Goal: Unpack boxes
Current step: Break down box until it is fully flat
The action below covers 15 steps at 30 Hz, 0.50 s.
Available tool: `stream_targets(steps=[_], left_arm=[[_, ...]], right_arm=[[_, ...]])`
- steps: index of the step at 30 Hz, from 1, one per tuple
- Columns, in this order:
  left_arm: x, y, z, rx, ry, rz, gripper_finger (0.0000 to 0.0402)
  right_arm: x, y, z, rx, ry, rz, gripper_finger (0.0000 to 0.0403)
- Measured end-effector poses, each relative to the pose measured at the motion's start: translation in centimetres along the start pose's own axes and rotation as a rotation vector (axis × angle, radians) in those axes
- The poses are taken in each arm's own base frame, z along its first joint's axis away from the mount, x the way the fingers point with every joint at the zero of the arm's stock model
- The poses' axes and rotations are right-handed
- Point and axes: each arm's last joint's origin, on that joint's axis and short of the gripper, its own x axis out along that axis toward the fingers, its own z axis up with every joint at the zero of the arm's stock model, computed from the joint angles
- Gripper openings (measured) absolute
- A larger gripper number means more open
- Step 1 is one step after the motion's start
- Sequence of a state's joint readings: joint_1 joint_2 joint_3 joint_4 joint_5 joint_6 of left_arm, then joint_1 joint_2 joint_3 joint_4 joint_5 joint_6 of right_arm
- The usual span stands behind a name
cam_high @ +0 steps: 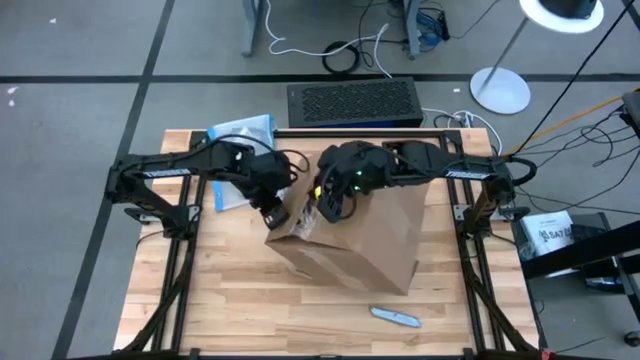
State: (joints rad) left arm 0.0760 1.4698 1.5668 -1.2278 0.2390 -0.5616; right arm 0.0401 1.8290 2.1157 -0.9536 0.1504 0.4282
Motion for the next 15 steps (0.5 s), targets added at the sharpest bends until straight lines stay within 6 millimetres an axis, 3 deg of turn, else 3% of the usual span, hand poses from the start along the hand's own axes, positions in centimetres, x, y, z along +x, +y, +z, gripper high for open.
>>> stream_targets(steps=[8, 10, 13, 15], left_arm=[[-0.1, -0.6, 0.0, -0.005, -0.021, -0.001, 0.001], [-1.0, -2.0, 1.6, 0.047, -0.203, -0.13, 0.001], [-1.0, -2.1, 1.4, 0.054, -0.185, -0.156, 0.001], [-1.5, -3.1, 2.1, 0.095, -0.268, -0.234, 0.001]], right_arm=[[1.9, -0.7, -2.0, -0.025, 0.122, -0.048, 0.0176], [2.7, -0.8, -2.9, -0.068, 0.162, -0.084, 0.0176], [3.5, -0.5, -3.7, -0.09, 0.178, -0.086, 0.0176], [3.7, -0.4, -4.2, -0.095, 0.192, -0.085, 0.0176]])
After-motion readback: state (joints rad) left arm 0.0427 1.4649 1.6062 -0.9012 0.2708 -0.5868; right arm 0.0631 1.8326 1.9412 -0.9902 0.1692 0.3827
